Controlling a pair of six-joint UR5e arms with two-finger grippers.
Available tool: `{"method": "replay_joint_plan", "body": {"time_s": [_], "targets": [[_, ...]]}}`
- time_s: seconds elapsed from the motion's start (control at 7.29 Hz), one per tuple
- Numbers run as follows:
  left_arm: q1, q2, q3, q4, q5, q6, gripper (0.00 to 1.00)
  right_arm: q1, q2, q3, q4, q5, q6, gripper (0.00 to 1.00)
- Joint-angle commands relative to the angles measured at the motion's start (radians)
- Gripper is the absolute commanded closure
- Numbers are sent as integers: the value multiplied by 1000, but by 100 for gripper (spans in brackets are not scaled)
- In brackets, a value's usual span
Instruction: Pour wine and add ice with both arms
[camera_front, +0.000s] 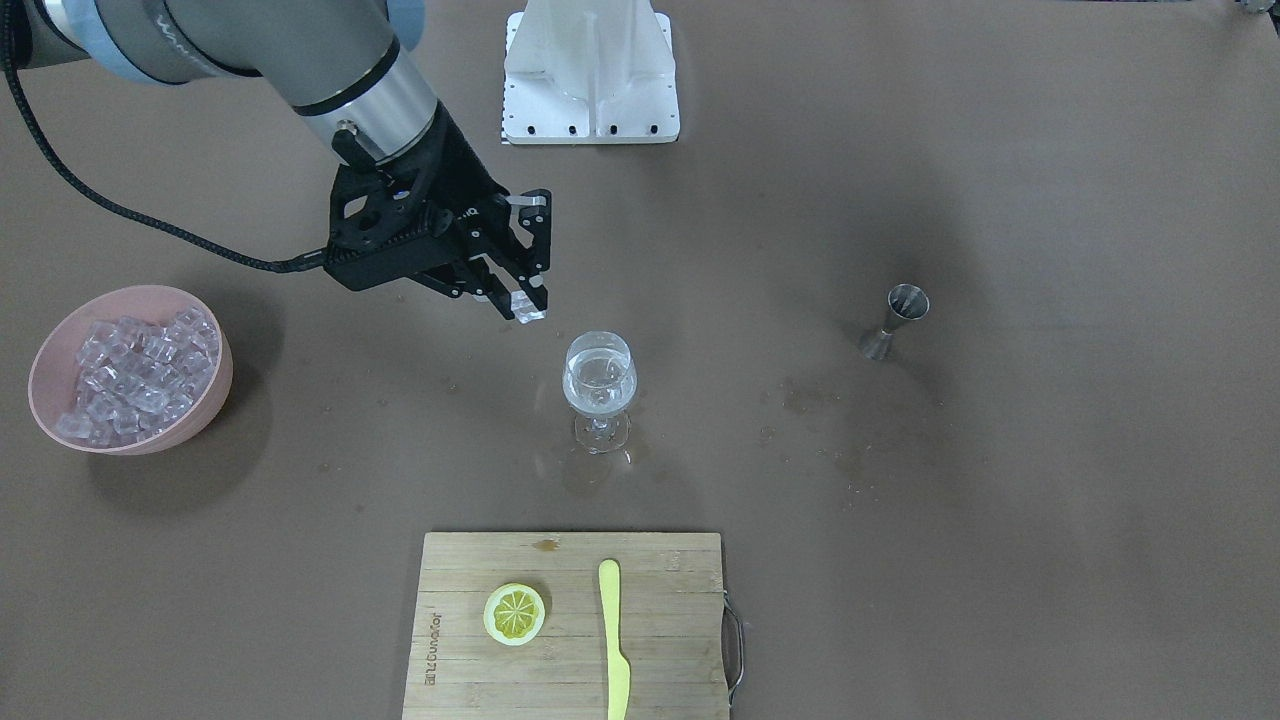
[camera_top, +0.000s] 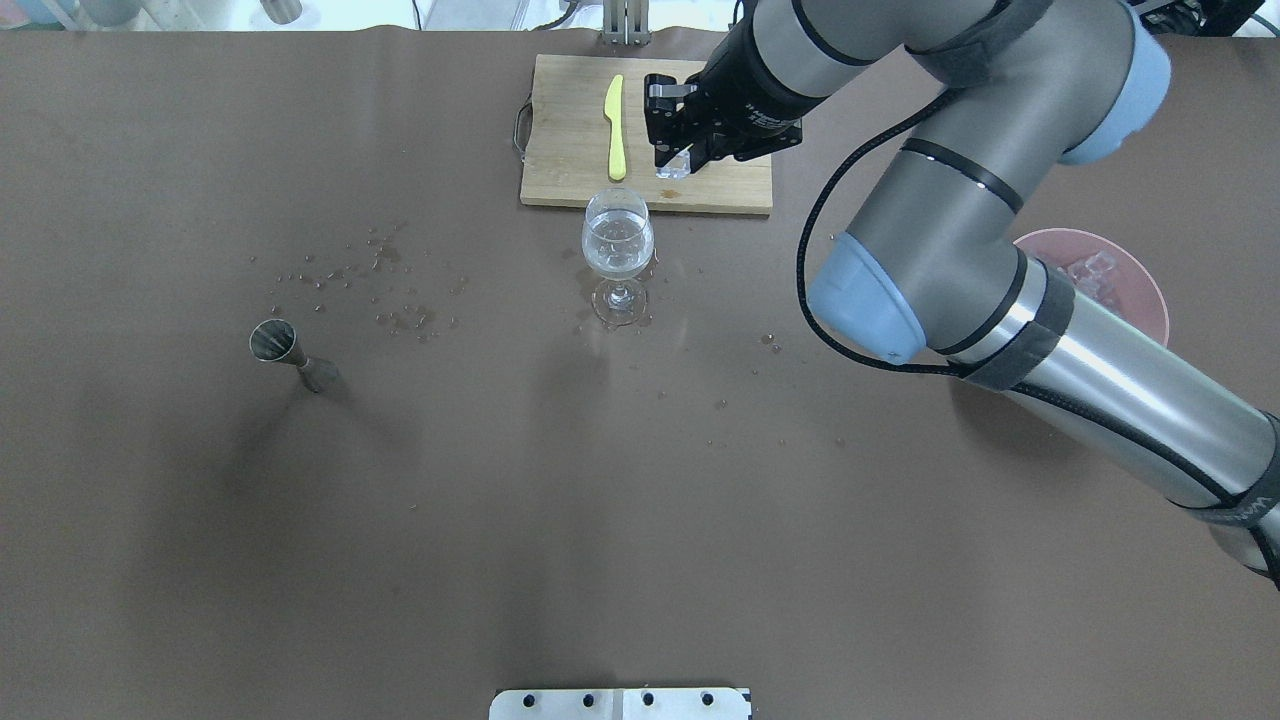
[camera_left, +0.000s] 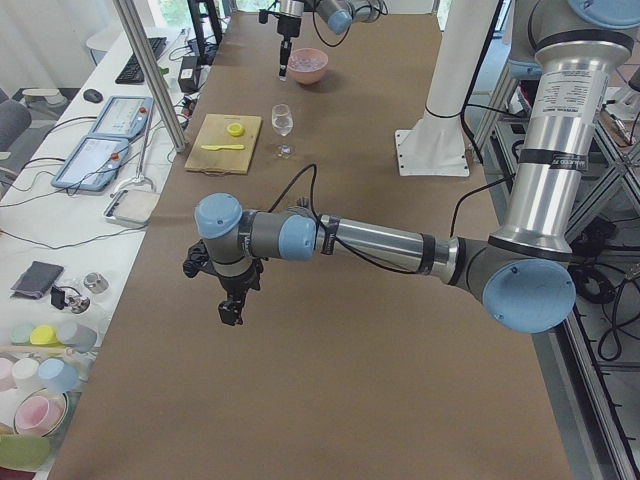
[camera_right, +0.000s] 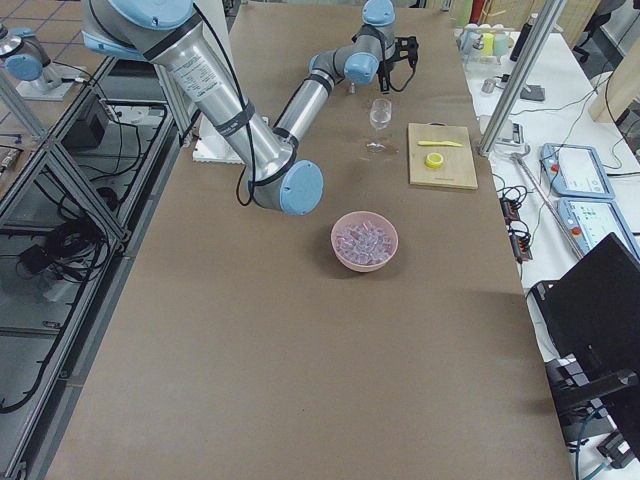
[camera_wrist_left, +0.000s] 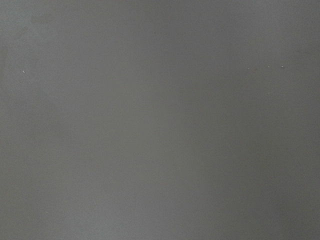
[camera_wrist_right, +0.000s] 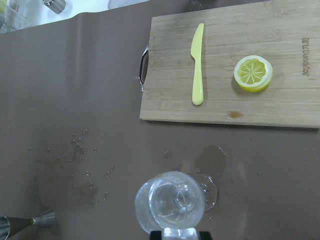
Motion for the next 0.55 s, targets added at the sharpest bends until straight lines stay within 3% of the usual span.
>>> {"method": "replay_joint_plan", "body": {"time_s": [0.0,0.41], "targets": [[-1,3,-3,0,0,-1,1,-38,27,-82,107,-46,93,100],[1,4,-4,2,0,-1,2,-58,35,-111,115,-60,94,100]]}}
